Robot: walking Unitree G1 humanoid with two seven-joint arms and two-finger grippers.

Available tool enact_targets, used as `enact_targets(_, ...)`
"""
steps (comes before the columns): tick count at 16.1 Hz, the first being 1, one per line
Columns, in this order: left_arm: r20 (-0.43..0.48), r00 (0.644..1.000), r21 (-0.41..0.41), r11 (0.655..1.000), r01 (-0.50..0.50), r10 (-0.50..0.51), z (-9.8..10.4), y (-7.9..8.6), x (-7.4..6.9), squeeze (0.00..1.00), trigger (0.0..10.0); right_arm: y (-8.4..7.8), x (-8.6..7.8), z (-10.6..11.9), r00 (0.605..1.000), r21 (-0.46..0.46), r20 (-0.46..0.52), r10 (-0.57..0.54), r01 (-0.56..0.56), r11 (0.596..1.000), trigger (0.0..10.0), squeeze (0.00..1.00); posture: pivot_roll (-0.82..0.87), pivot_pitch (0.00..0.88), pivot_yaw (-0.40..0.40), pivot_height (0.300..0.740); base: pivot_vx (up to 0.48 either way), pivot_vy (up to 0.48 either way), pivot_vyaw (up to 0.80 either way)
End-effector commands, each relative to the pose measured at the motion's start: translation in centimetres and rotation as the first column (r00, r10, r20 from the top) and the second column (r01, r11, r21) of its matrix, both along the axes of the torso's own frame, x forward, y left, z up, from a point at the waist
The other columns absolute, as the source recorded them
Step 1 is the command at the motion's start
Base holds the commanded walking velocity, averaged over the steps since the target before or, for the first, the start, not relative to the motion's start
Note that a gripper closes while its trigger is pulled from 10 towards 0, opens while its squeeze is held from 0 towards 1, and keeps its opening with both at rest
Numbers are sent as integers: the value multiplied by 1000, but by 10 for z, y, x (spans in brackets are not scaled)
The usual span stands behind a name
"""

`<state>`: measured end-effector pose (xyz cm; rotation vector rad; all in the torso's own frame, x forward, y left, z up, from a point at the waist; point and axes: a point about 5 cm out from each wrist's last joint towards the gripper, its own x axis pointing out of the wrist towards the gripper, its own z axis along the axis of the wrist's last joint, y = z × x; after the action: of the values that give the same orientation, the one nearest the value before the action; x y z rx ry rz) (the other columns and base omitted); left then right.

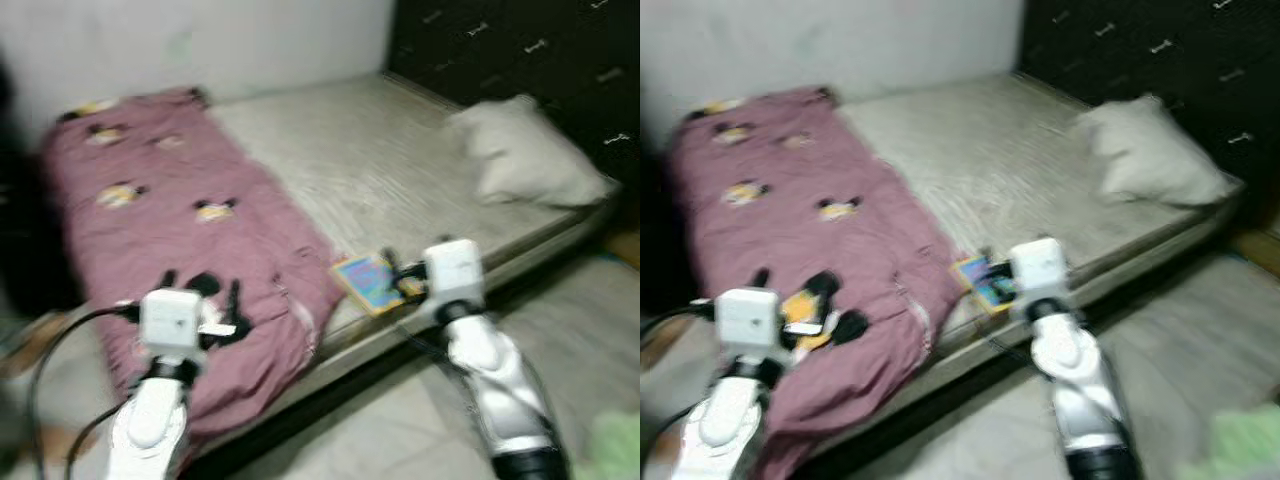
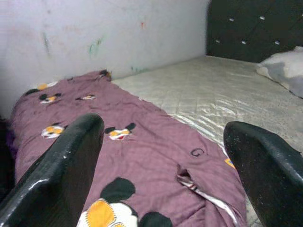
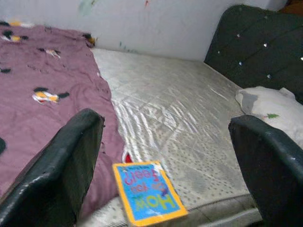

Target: Clean up the room

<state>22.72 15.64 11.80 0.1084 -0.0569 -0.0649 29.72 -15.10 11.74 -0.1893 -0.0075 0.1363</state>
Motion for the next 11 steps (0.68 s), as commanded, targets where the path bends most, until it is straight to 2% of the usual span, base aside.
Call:
enact_targets(1,11,1000,17,1000,0,-1,5,2,2,0,10000,9,3,5,1000,17,15,23,-24,1000,10000,0,-24,13,-73,740,0,0,756)
enact_targets(5,13,1000,16,1000,4,-4,5,2,5,0,10000,16,5,7,999,26,23,40,-41,999,10000,0,-24,6,-79,740,0,0,758)
enact_targets(11,3,1000,8,1000,4,-4,4,1,5,0,10000,16,6,8,999,28,24,44,-45,999,10000,0,-29,6,-81,740,0,0,756)
